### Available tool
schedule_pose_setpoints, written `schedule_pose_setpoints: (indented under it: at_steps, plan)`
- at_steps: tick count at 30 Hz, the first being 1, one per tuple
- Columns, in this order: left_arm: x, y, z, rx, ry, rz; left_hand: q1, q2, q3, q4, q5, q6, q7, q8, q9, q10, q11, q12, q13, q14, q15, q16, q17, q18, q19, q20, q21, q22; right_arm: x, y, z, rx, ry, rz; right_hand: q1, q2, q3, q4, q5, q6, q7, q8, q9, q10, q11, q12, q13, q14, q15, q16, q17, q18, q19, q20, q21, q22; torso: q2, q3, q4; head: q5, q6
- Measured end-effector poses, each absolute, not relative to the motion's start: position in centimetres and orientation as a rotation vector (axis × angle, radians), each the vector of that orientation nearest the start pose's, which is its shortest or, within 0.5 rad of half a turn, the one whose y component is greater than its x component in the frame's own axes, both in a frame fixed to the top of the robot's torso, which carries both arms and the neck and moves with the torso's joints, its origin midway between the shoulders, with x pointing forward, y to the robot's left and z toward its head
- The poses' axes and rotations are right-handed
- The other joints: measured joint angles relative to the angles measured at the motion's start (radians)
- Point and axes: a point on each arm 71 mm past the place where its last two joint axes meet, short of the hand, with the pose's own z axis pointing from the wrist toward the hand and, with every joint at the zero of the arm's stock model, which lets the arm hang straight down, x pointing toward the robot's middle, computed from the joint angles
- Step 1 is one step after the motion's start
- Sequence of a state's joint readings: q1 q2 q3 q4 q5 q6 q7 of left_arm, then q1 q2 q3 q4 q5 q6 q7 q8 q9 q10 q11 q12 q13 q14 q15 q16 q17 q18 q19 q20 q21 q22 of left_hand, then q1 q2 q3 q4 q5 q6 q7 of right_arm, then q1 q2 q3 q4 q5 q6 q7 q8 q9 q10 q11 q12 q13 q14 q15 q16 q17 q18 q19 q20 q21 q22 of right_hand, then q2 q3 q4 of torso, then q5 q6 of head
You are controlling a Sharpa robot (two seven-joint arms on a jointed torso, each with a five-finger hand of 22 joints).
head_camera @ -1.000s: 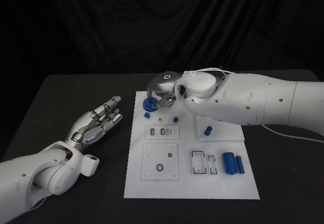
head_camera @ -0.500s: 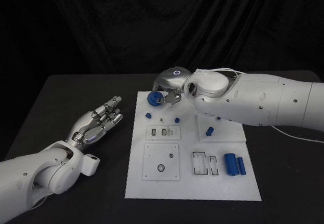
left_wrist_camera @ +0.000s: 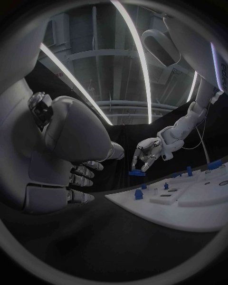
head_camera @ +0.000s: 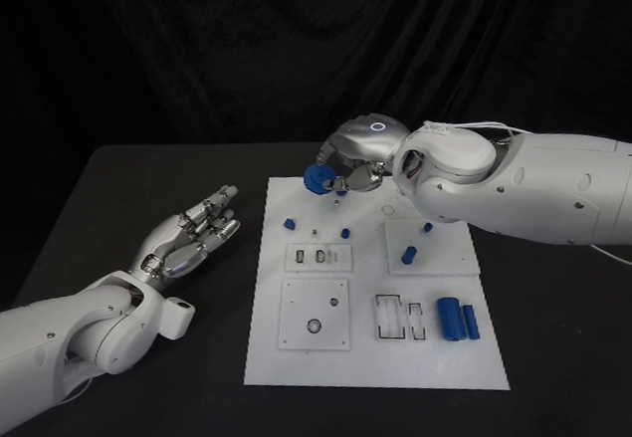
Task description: Assemble the parts on the task board
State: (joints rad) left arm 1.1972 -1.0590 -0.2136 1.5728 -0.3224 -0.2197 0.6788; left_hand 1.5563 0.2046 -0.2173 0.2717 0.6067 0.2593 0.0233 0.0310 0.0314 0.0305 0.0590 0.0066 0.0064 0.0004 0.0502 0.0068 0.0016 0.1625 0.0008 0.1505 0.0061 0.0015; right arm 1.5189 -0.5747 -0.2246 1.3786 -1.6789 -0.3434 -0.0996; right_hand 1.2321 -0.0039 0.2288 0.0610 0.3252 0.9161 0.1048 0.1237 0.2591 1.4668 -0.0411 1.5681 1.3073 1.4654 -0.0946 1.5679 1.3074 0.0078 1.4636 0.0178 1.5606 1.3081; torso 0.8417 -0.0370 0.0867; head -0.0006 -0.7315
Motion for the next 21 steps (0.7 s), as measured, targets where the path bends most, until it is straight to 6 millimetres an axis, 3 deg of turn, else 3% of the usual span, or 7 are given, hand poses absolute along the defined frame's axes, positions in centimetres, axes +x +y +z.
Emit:
schedule_pose_setpoints:
  at_steps: [7, 21]
  plan:
    - [43.9, 28.7, -21.2, -0.668, 1.443, -1.51, 0.0, 0.0, 0.0, 0.0, 0.0, 0.0, 0.0, 0.0, 0.0, 0.0, 0.0, 0.0, 0.0, 0.0, 0.0, 0.0, 0.0, 0.0, 0.0, 0.0, 0.0, 0.0, 51.8, -11.6, -9.5, -0.615, 1.409, 0.505, -0.01, 0.0, 0.0, 0.006, 0.0, 0.0, 0.0, -0.008, 0.0, 0.0, 0.0, 0.0, 0.001, 0.0, 0.0, 0.0, 0.0, 0.0, 0.0, 0.0, 0.0, 0.0, -0.001, 0.0025, -0.0061, 0.01, -0.008]
    - [44.0, 28.7, -21.2, -0.667, 1.447, -1.514, 0.0, 0.0, 0.003, -0.003, 0.0, 0.0, 0.0, 0.0, 0.0, 0.0, 0.0, 0.0, 0.0, 0.0, 0.0, 0.0, -0.001, 0.0, 0.0, 0.0, 0.0, 0.0, 51.8, -13.0, -11.2, -0.617, 1.51, 0.452, -0.01, 0.0, 0.0, 0.005, 0.0, 0.0, 0.0, -0.016, 0.001, 0.0, 0.0, 0.0, 0.001, 0.0, 0.0, 0.0, 0.0, 0.0, 0.0, 0.0, 0.0, 0.0, 0.0, 0.0024, -0.0064, 0.008, -0.015]
